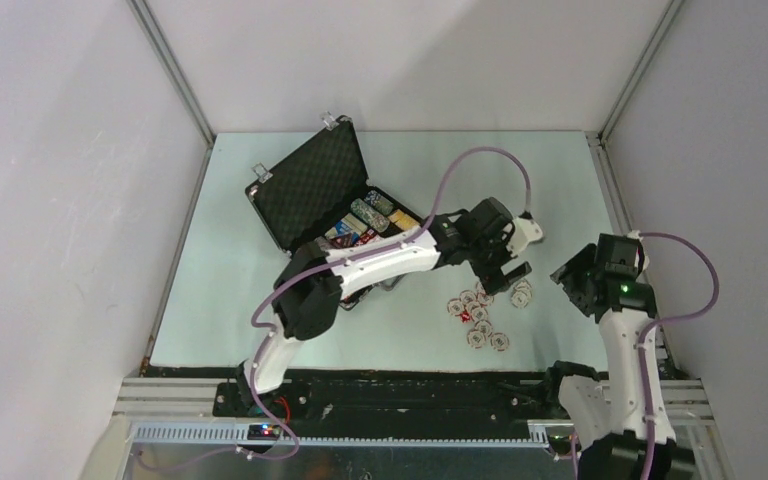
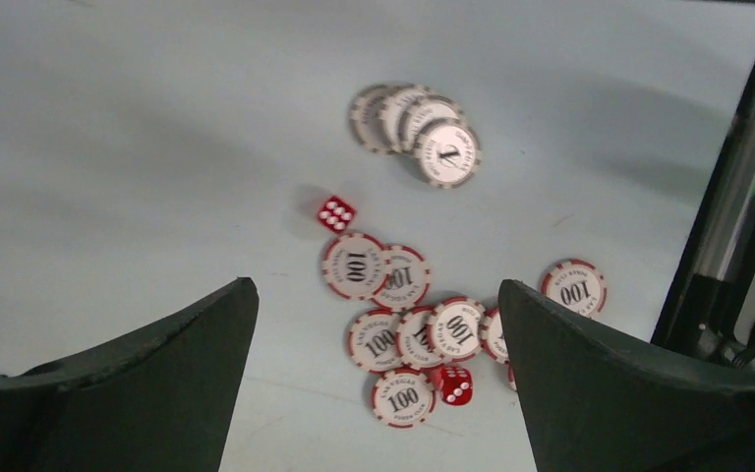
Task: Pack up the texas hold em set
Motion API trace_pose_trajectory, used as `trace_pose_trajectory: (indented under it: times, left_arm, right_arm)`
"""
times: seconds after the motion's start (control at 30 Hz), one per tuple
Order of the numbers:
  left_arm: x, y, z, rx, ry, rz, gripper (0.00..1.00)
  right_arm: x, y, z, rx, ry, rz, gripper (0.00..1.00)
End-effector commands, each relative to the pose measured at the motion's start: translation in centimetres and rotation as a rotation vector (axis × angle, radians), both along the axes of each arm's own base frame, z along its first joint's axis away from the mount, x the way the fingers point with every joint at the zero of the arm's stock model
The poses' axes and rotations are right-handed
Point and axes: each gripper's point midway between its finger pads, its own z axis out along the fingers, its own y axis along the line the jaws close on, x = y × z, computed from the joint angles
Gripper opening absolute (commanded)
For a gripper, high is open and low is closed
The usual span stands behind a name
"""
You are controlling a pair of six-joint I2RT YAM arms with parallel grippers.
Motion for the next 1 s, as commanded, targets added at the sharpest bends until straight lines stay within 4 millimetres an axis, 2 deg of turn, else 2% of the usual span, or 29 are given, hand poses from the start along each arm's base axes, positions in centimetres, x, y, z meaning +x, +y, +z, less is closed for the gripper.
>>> trace_pose_trajectory:
  times: [0.0, 0.03, 0.13, 0.2, 0.37, 0.43, 0.5, 0.53, 0.6, 0.7, 0.77, 0.8, 0.83, 0.87, 0.97]
  left_arm:
    - [-1.9, -1.6, -0.8, 0.013, -0.02, -0.185, 1.0]
    - [-2.0, -2.0, -0.9, 0.002, -0.028, -0.199, 1.0]
    - [-2.0, -2.5, -1.7, -0.01, -0.029, -0.199, 1.0]
    - [-1.6, -3.0, -2.0, -0.014, -0.041, -0.192, 1.0]
    - [-1.5, -3.4, -3.0, 0.013, -0.026, -0.205, 1.0]
    - [-1.5, -3.1, -3.4, 0.014, -0.018, -0.201, 1.0]
    - [-1.1, -3.0, -3.0, 0.001, -0.028, -0.184, 1.0]
    - [-1.0, -2.6, -3.5, 0.009, -0.018, -0.168, 1.0]
    - [-0.6, -2.3, -2.8, -0.027, -0.033, -0.139, 1.0]
    - [-0.4, -0.8, -1.8, -0.062, -0.034, -0.094, 1.0]
    - [-0.2, 0.0, -0.8, -0.089, -0.04, -0.071, 1.0]
    - [0.0, 0.2, 0.3, -0.113, -0.054, -0.062, 1.0]
    - [0.1, 0.8, -0.1, -0.104, -0.047, -0.046, 1.0]
    - [0.2, 1.1, 1.0, -0.123, -0.058, -0.038, 1.0]
    - [0.6, 2.4, 0.8, -0.118, -0.052, -0.005, 1.0]
  right_arm:
    - [2.6, 1.7, -1.2, 0.132, -0.002, 0.112, 0.54]
    - [3.1, 2.3, -1.8, 0.187, 0.017, 0.142, 0.51]
    - [3.9, 3.1, -3.1, 0.262, 0.049, 0.179, 0.34]
    - [4.3, 3.4, -3.9, 0.295, 0.069, 0.185, 0.28]
    - [4.8, 3.0, -5.5, 0.306, 0.116, 0.144, 0.06]
    - [4.7, 2.5, -6.4, 0.296, 0.153, 0.108, 0.03]
    - [4.6, 1.7, -7.4, 0.276, 0.197, 0.063, 0.01]
    - [4.5, 1.4, -8.1, 0.268, 0.223, 0.039, 0.01]
    - [4.4, 1.0, -9.0, 0.264, 0.256, 0.011, 0.01]
    - [4.5, 1.0, -10.2, 0.275, 0.293, -0.002, 0.06]
    - [4.7, 1.1, -10.9, 0.287, 0.305, 0.001, 0.11]
    - [4.8, 1.3, -11.0, 0.296, 0.307, 0.007, 0.15]
    - [4.8, 1.4, -11.3, 0.3, 0.317, 0.011, 0.17]
    - [4.8, 1.7, -11.4, 0.298, 0.322, 0.019, 0.21]
    - [4.5, 2.4, -11.8, 0.286, 0.362, 0.045, 0.29]
